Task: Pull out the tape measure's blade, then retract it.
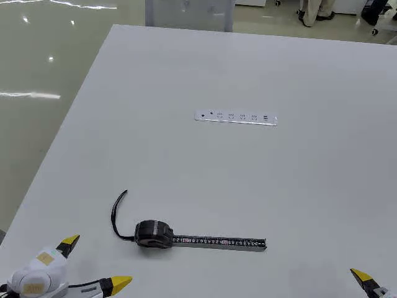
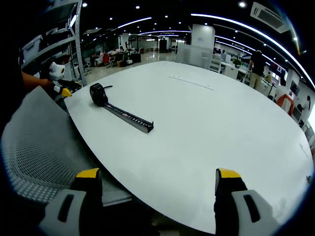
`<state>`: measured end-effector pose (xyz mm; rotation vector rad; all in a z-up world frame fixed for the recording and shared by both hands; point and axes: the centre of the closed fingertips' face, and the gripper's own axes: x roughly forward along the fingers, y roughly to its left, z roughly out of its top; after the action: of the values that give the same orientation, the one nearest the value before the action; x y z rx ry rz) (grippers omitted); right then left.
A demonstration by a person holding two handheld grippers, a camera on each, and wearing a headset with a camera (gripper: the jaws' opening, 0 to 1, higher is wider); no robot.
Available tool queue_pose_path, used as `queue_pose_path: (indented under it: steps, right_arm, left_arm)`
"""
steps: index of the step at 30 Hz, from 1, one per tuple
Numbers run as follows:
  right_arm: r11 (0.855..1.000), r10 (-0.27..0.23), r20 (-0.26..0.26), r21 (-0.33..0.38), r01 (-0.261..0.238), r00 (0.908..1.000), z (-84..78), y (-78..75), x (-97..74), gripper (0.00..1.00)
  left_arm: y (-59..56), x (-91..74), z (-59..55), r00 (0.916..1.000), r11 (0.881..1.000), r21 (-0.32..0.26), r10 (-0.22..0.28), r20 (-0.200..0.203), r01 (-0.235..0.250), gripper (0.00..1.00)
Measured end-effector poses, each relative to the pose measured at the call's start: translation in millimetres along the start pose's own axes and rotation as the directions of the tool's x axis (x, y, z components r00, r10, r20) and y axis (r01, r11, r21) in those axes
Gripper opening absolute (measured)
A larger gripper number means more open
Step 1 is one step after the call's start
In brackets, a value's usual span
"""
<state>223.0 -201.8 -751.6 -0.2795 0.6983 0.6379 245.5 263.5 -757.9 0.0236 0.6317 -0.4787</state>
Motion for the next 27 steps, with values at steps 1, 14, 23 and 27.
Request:
queue_pose_path:
  steps: [1, 14, 23, 27]
  right_arm:
    - [1.000, 0.000, 0.000, 0.000, 0.000, 1.0000, 0.1, -0.1, -0.1, 0.97]
    - [1.000, 0.008, -0.005, 0.000, -0.008, 1.0000, -1.5, 4.5, 1.9, 0.96]
    - [1.000, 0.014, -0.016, -0.027, -0.015, 0.9998, -4.5, 5.2, 2.3, 0.98]
    - [0.998, 0.017, -0.032, -0.056, -0.019, 0.9993, -3.2, 2.7, 2.3, 0.99]
  left_arm:
    - [0.2, 0.0, -0.3, 1.0000, 1.000, 0.000, 0.000, 0.001, 0.000, 1.00]
    - [2.0, -2.0, -2.4, 1.0000, 1.000, -0.015, 0.008, 0.003, -0.008, 1.00]
    - [-0.5, -0.4, -5.2, 0.9999, 1.000, -0.020, 0.007, -0.008, -0.007, 1.00]
    - [-7.2, 1.9, 7.1, 1.0000, 1.000, -0.011, 0.003, -0.003, -0.003, 1.00]
